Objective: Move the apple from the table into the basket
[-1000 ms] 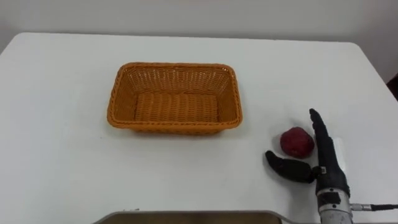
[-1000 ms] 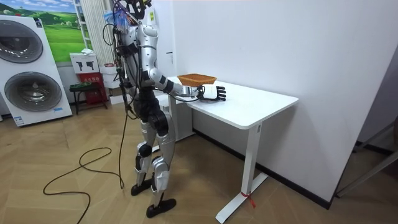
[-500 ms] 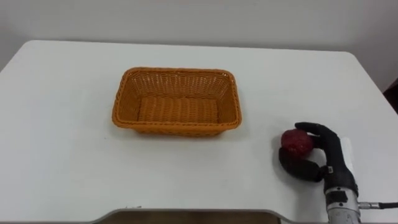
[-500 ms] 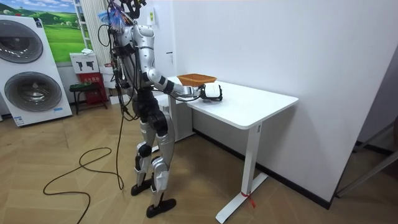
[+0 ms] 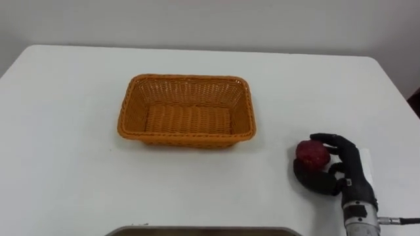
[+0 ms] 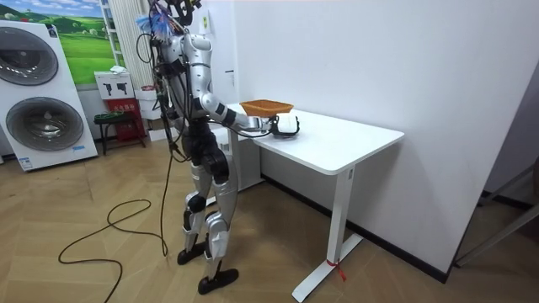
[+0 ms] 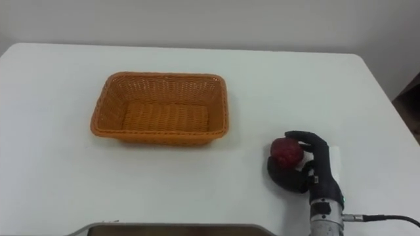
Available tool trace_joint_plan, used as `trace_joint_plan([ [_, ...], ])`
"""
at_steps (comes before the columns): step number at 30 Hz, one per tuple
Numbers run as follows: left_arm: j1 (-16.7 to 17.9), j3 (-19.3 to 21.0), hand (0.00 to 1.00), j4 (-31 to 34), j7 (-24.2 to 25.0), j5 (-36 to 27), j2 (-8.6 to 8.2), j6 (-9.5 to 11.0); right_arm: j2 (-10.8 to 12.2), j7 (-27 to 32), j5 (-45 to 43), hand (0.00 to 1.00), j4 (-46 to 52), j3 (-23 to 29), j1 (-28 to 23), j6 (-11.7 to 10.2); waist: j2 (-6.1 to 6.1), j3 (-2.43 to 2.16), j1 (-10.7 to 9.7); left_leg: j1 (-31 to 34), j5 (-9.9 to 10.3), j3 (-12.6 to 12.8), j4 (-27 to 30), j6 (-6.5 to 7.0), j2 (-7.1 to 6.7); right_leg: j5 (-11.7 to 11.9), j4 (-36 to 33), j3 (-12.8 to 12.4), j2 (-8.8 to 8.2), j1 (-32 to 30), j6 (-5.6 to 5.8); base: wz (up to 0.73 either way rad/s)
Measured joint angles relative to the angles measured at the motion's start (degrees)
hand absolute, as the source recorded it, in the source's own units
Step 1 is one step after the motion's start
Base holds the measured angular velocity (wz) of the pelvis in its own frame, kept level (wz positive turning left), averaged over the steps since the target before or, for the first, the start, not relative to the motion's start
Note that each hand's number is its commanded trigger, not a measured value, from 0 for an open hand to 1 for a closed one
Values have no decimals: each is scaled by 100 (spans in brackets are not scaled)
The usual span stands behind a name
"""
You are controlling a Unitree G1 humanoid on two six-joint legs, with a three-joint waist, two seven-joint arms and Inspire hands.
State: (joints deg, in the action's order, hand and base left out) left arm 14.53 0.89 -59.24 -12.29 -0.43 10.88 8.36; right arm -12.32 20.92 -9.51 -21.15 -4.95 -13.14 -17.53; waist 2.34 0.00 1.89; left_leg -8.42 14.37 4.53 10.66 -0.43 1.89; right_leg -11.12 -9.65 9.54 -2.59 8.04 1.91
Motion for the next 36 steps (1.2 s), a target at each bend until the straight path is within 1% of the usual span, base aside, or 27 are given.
trace_joint_plan([
  [1, -6, 0, 0, -2, 0, 3, -2, 11, 23, -3, 2, 100, 47, 1, 0, 17, 3, 2, 1, 8, 0, 1, 1, 0, 0, 0, -4, -3, 0, -11, 0, 0],
  [2, -20, 0, 0, -12, 3, 10, -4, 45, 33, -73, -4, 100, 149, -23, -1, 85, 9, 8, 1, 30, 0, 3, 3, 0, 0, 2, -12, -6, -1, -34, 2, 0],
  [4, -62, 0, 0, -58, 6, 12, -4, 59, 46, -173, -18, 100, 270, -69, 3, 126, 0, 14, 16, 92, 0, 1, 11, 0, 0, 11, -30, -4, -1, -97, 3, 0],
  [6, -97, 3, 0, -190, 35, 6, -5, 76, 96, -224, -28, 100, 463, -75, 10, 153, -44, 41, 30, 132, 0, 1, 15, 0, 0, 28, -35, -11, -1, -139, 3, 0],
  [8, -98, 3, 0, -257, 56, 8, -6, 74, 105, -227, -27, 100, 634, -76, 10, 162, -77, 40, 34, 187, 0, 1, 22, 0, 0, 29, -48, -15, 0, -197, 3, 0],
  [10, -97, 2, 0, -300, 72, 5, -17, 74, 103, -231, 26, 100, 844, -76, 15, 166, -91, 52, 55, 192, -2, 1, 21, 1, 0, 29, -56, -16, 0, -209, 2, 0],
  [13, -115, 5, 0, -311, 91, 18, -27, 74, 102, -232, 35, 100, 1311, -84, 20, 203, -132, 53, 134, 205, -4, 1, 18, 2, 0, 29, -43, -5, -1, -216, 3, 0],
  [18, -151, 0, 0, -291, 175, 15, -28, 77, 86, -234, -7, 100, 1890, -300, 69, 203, -79, 25, 184, 214, -9, -36, 1, 3, -2, 29, -14, 5, 2, -204, 3, 4],
  [24, -170, -15, 0, -227, 212, 13, -28, 82, 79, -305, 0, 100, 2006, -516, 81, 203, -38, 8, 273, 220, -9, -61, -2, 3, -4, 29, -9, 3, 0, -202, 3, 1],
  [26, -198, -46, 0, -227, 280, 12, -27, 86, 79, -360, 2, 100, 2009, -519, 94, 203, -46, 14, 295, 221, -9, -65, -5, 3, -6, 29, -9, 4, -2, -201, 3, 0],
  [28, -217, -107, 0, -228, 302, 15, -26, 90, 80, -392, 0, 100, 2047, -521, 132, 214, -47, 28, 315, 225, -9, -65, -8, 3, -7, 29, -9, 6, -2, -205, 3, 0],
  [29, -225, -134, 0, -228, 314, 15, -26, 90, 79, -450, 0, 100, 2183, -520, 141, 221, -51, 54, 315, 233, -9, -65, -8, 3, -7, 29, -8, 9, -2, -210, 3, 0],
  [30, -227, -149, 0, -229, 331, 15, -26, 90, 80, -517, 1, 100, 2337, -522, 144, 220, -51, 68, 315, 249, -9, -64, -4, 3, -6, 28, -6, 12, -1, -221, 3, 0],
  [32, -226, -185, 0, -240, 354, 10, -27, 90, 69, -553, -6, 100, 2497, -574, 165, 219, -47, 66, 330, 274, -9, -64, 1, 3, -6, 29, -4, 6, -1, -247, 3, 0],
  [36, -227, -185, 0, -266, 397, 15, -27, 87, 24, -686, -89, 100, 2526, -837, 276, 224, -36, 59, 334, 284, -9, -63, 1, 3, -7, 29, -3, 9, -2, -260, 3, 0],
])
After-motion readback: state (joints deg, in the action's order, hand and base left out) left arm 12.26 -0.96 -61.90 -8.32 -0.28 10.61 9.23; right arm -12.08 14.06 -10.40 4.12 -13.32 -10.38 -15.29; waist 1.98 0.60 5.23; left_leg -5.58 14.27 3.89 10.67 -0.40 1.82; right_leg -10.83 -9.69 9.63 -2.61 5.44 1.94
